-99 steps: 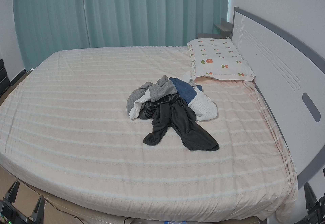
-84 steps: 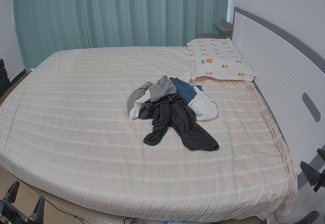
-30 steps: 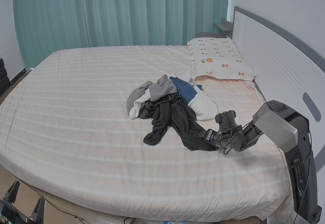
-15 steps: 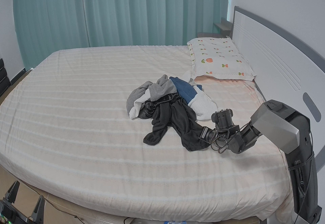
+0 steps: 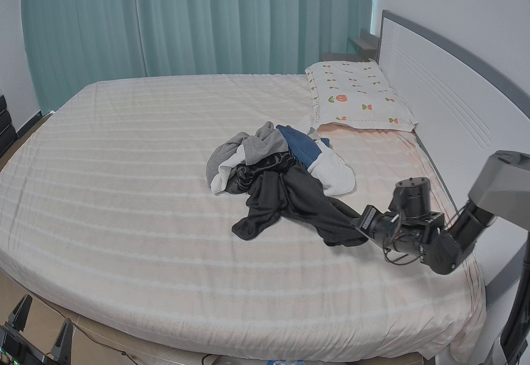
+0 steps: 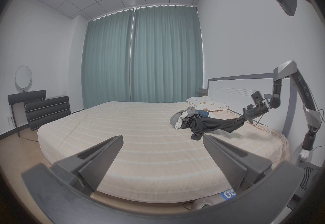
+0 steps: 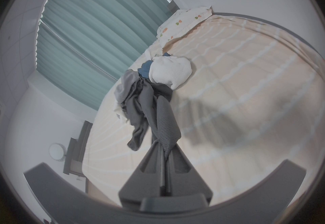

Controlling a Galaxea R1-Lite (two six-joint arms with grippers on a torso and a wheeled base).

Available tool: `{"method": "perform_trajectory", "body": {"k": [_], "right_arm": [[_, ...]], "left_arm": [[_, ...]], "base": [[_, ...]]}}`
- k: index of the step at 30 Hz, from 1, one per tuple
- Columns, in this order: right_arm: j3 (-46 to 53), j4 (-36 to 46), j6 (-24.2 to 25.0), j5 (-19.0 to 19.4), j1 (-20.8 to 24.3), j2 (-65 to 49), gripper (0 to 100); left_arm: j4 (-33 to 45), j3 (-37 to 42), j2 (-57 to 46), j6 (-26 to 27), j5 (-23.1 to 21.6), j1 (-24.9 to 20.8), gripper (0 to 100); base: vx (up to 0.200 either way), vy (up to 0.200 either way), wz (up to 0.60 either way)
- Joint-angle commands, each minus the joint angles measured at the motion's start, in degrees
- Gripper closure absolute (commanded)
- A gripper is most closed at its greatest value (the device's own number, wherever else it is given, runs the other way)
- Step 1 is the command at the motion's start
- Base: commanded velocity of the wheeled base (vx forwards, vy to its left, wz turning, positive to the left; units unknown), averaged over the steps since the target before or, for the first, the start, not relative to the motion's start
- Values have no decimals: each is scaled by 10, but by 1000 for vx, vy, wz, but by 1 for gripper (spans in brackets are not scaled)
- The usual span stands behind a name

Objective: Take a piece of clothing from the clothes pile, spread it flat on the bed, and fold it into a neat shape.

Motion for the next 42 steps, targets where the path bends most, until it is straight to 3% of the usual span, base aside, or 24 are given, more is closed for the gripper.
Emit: {"method": "perform_trajectory", "body": {"k": [1, 6, 12, 26, 31, 35, 38, 41, 42], "right_arm": [[214, -73, 45, 39, -15, -237, 100], [272, -81, 46, 45, -50, -308, 100], [301, -79, 42, 64, -42, -365, 100], [307, -108, 43, 46, 28, -326, 100], [316, -111, 41, 39, 57, -368, 100], [322, -118, 40, 27, 78, -357, 100], [318, -118, 41, 19, 80, -354, 100], [319, -118, 41, 9, 80, -351, 100], [319, -118, 41, 9, 80, -351, 100]], "left_arm": [[0, 8, -3, 0, 0, 0, 0], [0, 8, -3, 0, 0, 0, 0], [0, 8, -3, 0, 0, 0, 0], [-2, 8, -5, 14, -7, 0, 0], [-9, -24, 9, 30, -56, 0, 0], [-28, -163, 148, -46, -100, -1, 0], [-26, -157, 261, 20, -164, -1, 0], [-33, -154, 386, 97, -174, -2, 0], [-33, -154, 391, 101, -175, -2, 0]], "base": [[0, 0, 0], [0, 0, 0], [0, 0, 0], [0, 0, 0], [0, 0, 0], [0, 0, 0], [0, 0, 0], [0, 0, 0], [0, 0, 0]]}}
